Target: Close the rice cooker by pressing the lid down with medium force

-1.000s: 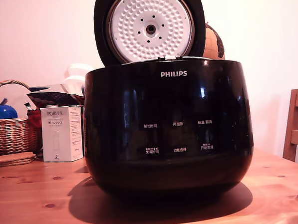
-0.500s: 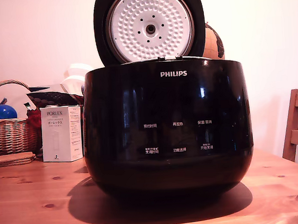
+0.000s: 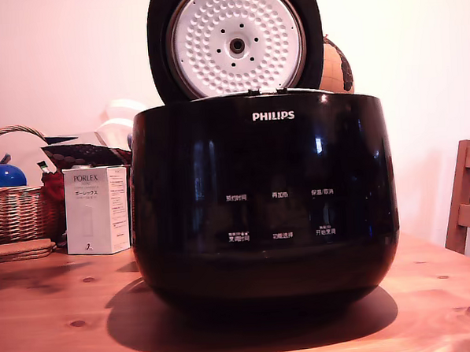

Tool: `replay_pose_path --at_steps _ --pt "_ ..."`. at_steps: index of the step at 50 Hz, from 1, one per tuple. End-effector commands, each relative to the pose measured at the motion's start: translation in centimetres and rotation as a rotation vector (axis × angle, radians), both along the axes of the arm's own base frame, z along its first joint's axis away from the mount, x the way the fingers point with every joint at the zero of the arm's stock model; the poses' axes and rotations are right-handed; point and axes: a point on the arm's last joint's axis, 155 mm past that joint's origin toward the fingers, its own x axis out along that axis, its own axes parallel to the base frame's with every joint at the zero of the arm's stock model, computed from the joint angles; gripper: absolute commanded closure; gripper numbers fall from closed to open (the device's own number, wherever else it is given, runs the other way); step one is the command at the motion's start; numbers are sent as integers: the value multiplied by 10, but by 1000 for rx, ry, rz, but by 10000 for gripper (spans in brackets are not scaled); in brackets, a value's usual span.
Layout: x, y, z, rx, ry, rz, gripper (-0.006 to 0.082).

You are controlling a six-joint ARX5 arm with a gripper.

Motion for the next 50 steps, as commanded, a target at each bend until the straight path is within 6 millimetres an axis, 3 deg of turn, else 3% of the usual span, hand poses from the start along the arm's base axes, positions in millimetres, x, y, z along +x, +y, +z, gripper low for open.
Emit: replay_pose_path --at_steps 1,11,33,41,50 --pt "8 -7 4 -39 -17 -14 786" --pt "24 -28 8 -155 -29 -112 786" --pt "54 -71 20 -451 159 -324 786" --pt "62 -82 5 -503 251 -381 786" --pt "66 -91 -30 -550 415 -413 786"
